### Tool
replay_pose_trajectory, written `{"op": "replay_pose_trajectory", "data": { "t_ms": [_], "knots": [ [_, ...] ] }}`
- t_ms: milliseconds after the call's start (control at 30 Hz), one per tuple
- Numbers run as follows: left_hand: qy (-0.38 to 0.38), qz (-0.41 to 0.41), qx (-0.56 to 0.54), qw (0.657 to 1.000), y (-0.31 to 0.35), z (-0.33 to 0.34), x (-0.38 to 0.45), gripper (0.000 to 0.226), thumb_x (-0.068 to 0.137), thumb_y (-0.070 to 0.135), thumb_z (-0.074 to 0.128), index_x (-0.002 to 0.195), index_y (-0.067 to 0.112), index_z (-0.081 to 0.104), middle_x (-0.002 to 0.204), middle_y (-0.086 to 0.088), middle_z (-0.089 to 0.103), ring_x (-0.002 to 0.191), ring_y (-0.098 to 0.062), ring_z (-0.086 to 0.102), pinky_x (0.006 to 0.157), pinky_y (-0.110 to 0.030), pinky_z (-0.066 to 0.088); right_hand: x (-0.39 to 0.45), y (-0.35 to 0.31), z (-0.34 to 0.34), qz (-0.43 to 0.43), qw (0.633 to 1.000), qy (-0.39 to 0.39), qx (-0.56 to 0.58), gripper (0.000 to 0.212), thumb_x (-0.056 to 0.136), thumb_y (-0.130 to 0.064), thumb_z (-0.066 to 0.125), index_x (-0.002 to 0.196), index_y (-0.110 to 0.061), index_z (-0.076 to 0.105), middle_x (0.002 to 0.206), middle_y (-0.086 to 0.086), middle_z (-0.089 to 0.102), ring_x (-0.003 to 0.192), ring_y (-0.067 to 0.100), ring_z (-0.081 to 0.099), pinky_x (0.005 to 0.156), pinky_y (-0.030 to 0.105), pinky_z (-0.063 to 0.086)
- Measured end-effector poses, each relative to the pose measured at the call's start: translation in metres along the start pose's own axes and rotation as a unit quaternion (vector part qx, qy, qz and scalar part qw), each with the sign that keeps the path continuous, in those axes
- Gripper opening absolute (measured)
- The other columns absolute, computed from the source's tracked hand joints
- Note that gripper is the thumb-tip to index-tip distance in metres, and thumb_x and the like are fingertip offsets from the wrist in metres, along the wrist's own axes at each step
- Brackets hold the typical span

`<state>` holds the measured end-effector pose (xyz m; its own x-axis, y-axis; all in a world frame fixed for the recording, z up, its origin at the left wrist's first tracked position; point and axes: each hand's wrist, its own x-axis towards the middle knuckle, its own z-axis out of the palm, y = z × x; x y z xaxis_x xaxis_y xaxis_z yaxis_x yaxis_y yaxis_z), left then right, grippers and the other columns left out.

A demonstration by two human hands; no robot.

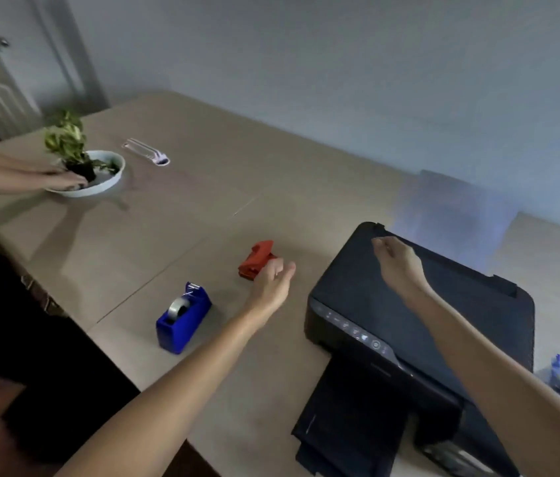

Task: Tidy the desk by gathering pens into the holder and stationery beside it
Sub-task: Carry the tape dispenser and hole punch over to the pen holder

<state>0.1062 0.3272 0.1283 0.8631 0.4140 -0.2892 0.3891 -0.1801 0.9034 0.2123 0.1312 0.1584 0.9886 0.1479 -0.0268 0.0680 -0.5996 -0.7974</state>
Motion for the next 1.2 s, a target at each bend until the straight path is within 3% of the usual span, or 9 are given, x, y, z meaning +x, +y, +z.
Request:
{"op": "replay_pose_trajectory", "data": {
  "t_ms": [200, 300, 433, 533, 700, 767, 900, 1000, 1200],
  "knots": [
    [0.141, -0.069, 0.239, 0.958, -0.113, -0.120, 0.034, 0.060, 0.081, 0.030, 0.068, 0.129, 0.002, 0.047, 0.133, -0.018, 0.051, 0.126, -0.032, 0.047, 0.100, -0.041, 0.045, 0.018, -0.043, 0.133, 0.017, 0.993, -0.113, -0.002, 0.033, 0.096, -0.034, 0.043, 0.117, -0.015, 0.059, 0.106, 0.002, 0.059, 0.087, 0.019, 0.055, 0.057, 0.023, 0.041],
    [0.110, -0.128, 0.294, 0.941, -0.153, -0.148, 0.054, 0.045, 0.074, 0.030, 0.070, 0.110, 0.006, 0.056, 0.117, -0.011, 0.057, 0.100, -0.027, 0.057, 0.078, -0.036, 0.051, 0.028, -0.046, 0.190, 0.059, 0.988, -0.141, -0.007, 0.031, 0.093, -0.032, 0.047, 0.111, -0.012, 0.063, 0.095, 0.005, 0.061, 0.081, 0.021, 0.056, 0.058, 0.023, 0.040],
    [0.068, -0.132, 0.333, 0.931, -0.165, -0.160, 0.070, 0.014, 0.079, 0.023, 0.064, 0.084, 0.013, 0.057, 0.091, -0.004, 0.060, 0.072, -0.023, 0.051, 0.058, -0.026, 0.037, 0.046, -0.043, 0.247, 0.127, 0.981, -0.143, -0.015, 0.027, 0.089, -0.033, 0.051, 0.086, -0.010, 0.064, 0.082, 0.009, 0.060, 0.075, 0.023, 0.055, 0.066, 0.027, 0.041],
    [0.060, -0.125, 0.332, 0.933, -0.170, -0.160, 0.077, 0.019, 0.075, 0.022, 0.068, 0.075, 0.016, 0.049, 0.077, 0.001, 0.052, 0.069, -0.023, 0.052, 0.047, -0.022, 0.029, 0.067, -0.028, 0.280, 0.195, 0.973, -0.125, 0.025, 0.024, 0.086, -0.035, 0.056, 0.090, -0.012, 0.058, 0.087, 0.009, 0.061, 0.078, 0.025, 0.056, 0.070, 0.031, 0.045],
    [0.039, -0.083, 0.353, 0.931, -0.187, -0.163, 0.082, 0.013, 0.070, 0.013, 0.062, 0.081, 0.018, 0.063, 0.072, 0.001, 0.059, 0.063, -0.022, 0.055, 0.045, -0.020, 0.030, 0.099, -0.009, 0.319, 0.282, 0.939, -0.091, 0.172, 0.038, 0.083, -0.024, 0.065, 0.116, -0.006, 0.059, 0.097, 0.011, 0.068, 0.087, 0.029, 0.066, 0.084, 0.043, 0.057],
    [0.050, -0.071, 0.344, 0.935, -0.189, -0.166, 0.080, 0.014, 0.070, 0.014, 0.061, 0.082, 0.020, 0.064, 0.071, 0.001, 0.059, 0.062, -0.022, 0.055, 0.047, -0.022, 0.033, 0.101, -0.019, 0.320, 0.286, 0.931, -0.078, 0.211, 0.034, 0.083, -0.013, 0.065, 0.115, -0.003, 0.059, 0.095, 0.010, 0.065, 0.086, 0.027, 0.066, 0.085, 0.044, 0.057],
    [0.045, -0.083, 0.307, 0.947, -0.192, -0.175, 0.082, 0.013, 0.068, 0.023, 0.068, 0.079, 0.019, 0.064, 0.061, 0.002, 0.056, 0.063, -0.024, 0.057, 0.047, -0.022, 0.033, 0.106, -0.030, 0.316, 0.308, 0.919, -0.071, 0.236, 0.036, 0.082, 0.000, 0.063, 0.117, 0.000, 0.055, 0.108, 0.017, 0.061, 0.091, 0.030, 0.065, 0.066, 0.036, 0.058],
    [0.027, -0.150, 0.150, 0.977, -0.185, -0.182, 0.079, 0.024, 0.061, 0.031, 0.073, 0.077, 0.016, 0.065, 0.068, -0.007, 0.065, 0.075, -0.028, 0.065, 0.058, -0.027, 0.040, 0.104, -0.033, 0.295, 0.303, 0.917, -0.089, 0.242, 0.038, 0.081, 0.000, 0.066, 0.117, 0.002, 0.054, 0.112, 0.018, 0.060, 0.085, 0.028, 0.066, 0.070, 0.038, 0.059],
    [-0.001, -0.135, -0.019, 0.991, -0.130, -0.164, 0.063, 0.033, 0.052, 0.032, 0.076, 0.084, 0.023, 0.074, 0.080, -0.004, 0.068, 0.085, -0.027, 0.066, 0.067, -0.030, 0.047, 0.097, -0.055, 0.201, 0.223, 0.921, -0.119, 0.296, 0.023, 0.083, 0.003, 0.063, 0.106, 0.007, 0.061, 0.084, 0.014, 0.064, 0.071, 0.023, 0.066, 0.062, 0.034, 0.062]
  ]
}}
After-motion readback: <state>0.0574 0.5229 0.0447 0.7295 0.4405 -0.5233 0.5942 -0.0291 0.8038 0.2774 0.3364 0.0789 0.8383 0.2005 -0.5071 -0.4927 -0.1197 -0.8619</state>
